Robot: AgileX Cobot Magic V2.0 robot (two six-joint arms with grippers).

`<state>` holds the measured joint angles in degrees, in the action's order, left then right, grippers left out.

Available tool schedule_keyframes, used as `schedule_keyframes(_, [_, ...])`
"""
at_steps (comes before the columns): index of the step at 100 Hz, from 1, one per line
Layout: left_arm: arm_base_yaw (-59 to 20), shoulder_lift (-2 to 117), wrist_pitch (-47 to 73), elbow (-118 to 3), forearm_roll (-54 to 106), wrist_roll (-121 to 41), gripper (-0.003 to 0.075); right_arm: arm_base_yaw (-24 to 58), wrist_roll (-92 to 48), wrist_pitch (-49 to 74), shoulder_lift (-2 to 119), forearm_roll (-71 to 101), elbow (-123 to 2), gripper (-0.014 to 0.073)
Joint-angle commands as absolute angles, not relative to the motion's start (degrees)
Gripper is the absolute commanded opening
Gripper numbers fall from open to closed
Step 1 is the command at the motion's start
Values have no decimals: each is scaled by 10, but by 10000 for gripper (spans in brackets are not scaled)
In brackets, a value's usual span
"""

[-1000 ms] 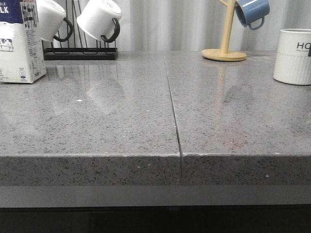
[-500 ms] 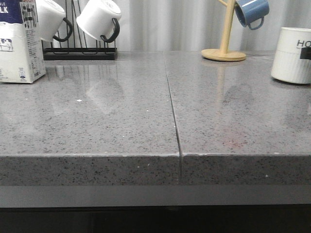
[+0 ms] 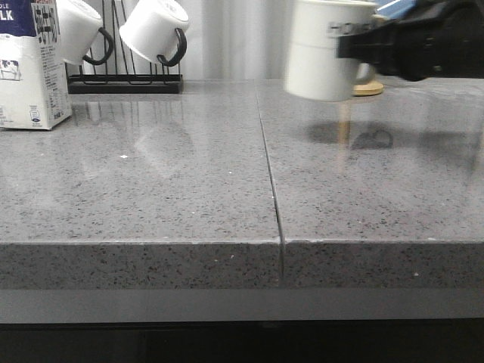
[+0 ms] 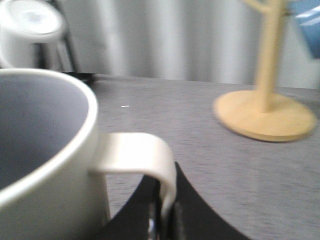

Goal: Place milk next to cup
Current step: 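Grasp the white HOME mug by its handle with the right gripper, then carry the mug toward the table centre and set it down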

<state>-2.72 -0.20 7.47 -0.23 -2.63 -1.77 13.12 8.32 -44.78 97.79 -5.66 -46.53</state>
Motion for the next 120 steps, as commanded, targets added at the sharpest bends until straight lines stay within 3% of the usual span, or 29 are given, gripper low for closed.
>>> schedule_keyframes(1, [-25, -20, 30, 23, -26, -15, -20, 160, 85, -496, 949, -57, -481, -66])
schedule_keyframes(62, [-25, -20, 30, 23, -26, -15, -20, 190, 78, -513, 1014, -61, -481, -60])
schedule_keyframes(86, [-25, -20, 30, 23, -26, -15, -20, 190, 78, -505, 1014, -61, -480, 200])
schedule_keyframes(120, [-25, -20, 30, 23, -26, -15, -20, 190, 79, -527, 998, -61, -439, 204])
